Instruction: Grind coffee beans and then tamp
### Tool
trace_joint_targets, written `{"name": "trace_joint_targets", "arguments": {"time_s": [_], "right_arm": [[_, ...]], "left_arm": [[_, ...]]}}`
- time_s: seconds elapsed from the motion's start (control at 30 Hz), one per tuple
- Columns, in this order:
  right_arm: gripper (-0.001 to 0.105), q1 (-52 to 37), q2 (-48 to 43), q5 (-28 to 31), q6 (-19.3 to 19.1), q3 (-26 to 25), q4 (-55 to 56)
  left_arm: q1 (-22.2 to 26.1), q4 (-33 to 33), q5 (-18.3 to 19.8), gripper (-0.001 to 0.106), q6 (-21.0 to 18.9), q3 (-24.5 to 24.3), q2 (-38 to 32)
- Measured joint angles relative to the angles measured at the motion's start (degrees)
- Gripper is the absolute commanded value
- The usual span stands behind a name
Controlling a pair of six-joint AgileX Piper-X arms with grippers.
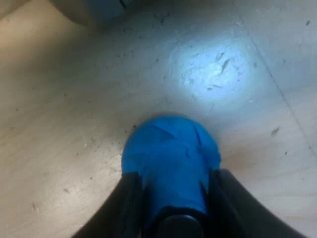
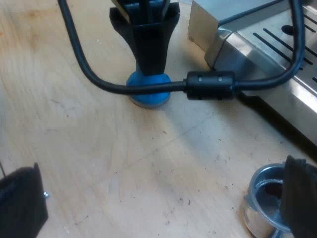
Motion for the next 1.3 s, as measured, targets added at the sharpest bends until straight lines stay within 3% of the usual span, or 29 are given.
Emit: {"name": "trace_joint_targets", "arguments": {"time_s": [0.07, 0.23, 0.37, 0.67, 0.77, 0.8, 0.87, 1.03, 1.13, 1.23, 1.27, 1.3], "right_arm": [[0.100, 0.0, 0.0, 0.0, 0.0, 0.0, 0.0], [0.100, 0.0, -0.7, 0.4, 0.0, 0.0, 0.0], [0.100, 0.0, -2.7, 5.5, 0.0, 0.0, 0.0], [0.100, 0.0, -3.8, 10.6, 0.0, 0.0, 2.8], [0.100, -0.4, -3.8, 11.6, 0.9, 0.6, 2.5], [0.100, -1.7, -3.9, 11.6, 4.1, 2.6, 2.3], [0.100, -2.5, -3.9, 11.8, 5.4, 4.1, 2.3], [0.100, -3.7, -4.0, 11.4, 6.1, 7.4, -0.7], [0.097, -3.7, -4.0, 10.9, 6.2, 9.6, -2.1], [0.077, -3.7, -4.0, 9.9, 6.8, 11.1, -3.7], [0.075, -3.7, -4.0, 9.9, 6.9, 11.3, -3.9], [0.065, -3.7, -4.0, 9.9, 7.1, 11.7, -4.6]], "left_arm": [[0.0, 0.0, 0.0, 0.000, 0.0, 0.0, 0.0], [0.0, 0.9, 0.0, 0.000, 0.7, -0.1, 0.0], [0.0, 1.9, 0.0, 0.000, 0.8, -0.1, -1.5], [0.0, 3.3, 0.3, 0.000, 0.8, 0.1, -10.4], [0.0, 4.2, 1.8, 0.000, 0.8, 0.1, -14.9], [-0.2, 4.4, 2.7, 0.000, 0.8, 0.1, -16.0], [-0.5, 4.8, 3.5, 0.000, 0.8, 0.1, -16.7], [-5.1, 5.5, 4.0, 0.000, 0.8, 0.1, -19.0], [-7.6, 5.6, 4.1, 0.000, 0.2, 0.1, -19.1], [-10.8, 5.6, 4.7, 0.000, -0.6, -0.2, -19.1], [-11.1, 5.6, 4.7, 0.000, -0.6, -0.3, -19.1], [-11.7, 5.4, 4.9, 0.000, -0.6, -0.5, -19.1]]}}
